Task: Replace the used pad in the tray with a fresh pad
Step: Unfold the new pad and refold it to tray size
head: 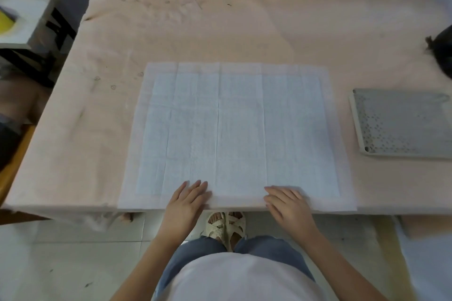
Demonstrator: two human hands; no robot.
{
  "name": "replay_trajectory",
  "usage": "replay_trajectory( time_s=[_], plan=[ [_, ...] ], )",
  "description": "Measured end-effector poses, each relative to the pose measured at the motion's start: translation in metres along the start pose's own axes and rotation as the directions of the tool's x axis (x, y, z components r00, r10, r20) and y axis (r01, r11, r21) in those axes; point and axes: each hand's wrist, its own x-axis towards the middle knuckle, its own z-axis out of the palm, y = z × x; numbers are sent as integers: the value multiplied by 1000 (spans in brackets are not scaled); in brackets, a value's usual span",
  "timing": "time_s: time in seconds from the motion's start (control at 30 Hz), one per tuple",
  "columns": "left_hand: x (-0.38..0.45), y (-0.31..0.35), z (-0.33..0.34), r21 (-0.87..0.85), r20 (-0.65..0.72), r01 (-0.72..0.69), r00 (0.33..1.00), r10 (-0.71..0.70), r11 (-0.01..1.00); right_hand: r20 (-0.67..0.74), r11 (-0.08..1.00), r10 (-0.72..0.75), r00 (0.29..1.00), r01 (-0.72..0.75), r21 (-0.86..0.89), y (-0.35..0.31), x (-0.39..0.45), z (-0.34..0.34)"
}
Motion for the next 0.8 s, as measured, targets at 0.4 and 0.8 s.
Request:
replay_trajectory(
  time_s=[0.4, 0.8],
  plan=[
    [92, -24, -53, 153, -316, 140, 945, -86, 978, -231, 975, 149, 961, -182, -129, 4, 90, -47],
    [187, -72, -25, 197, 32, 245, 966, -256, 949, 85, 946, 271, 959, -248, -210, 58, 187, -12]
  ],
)
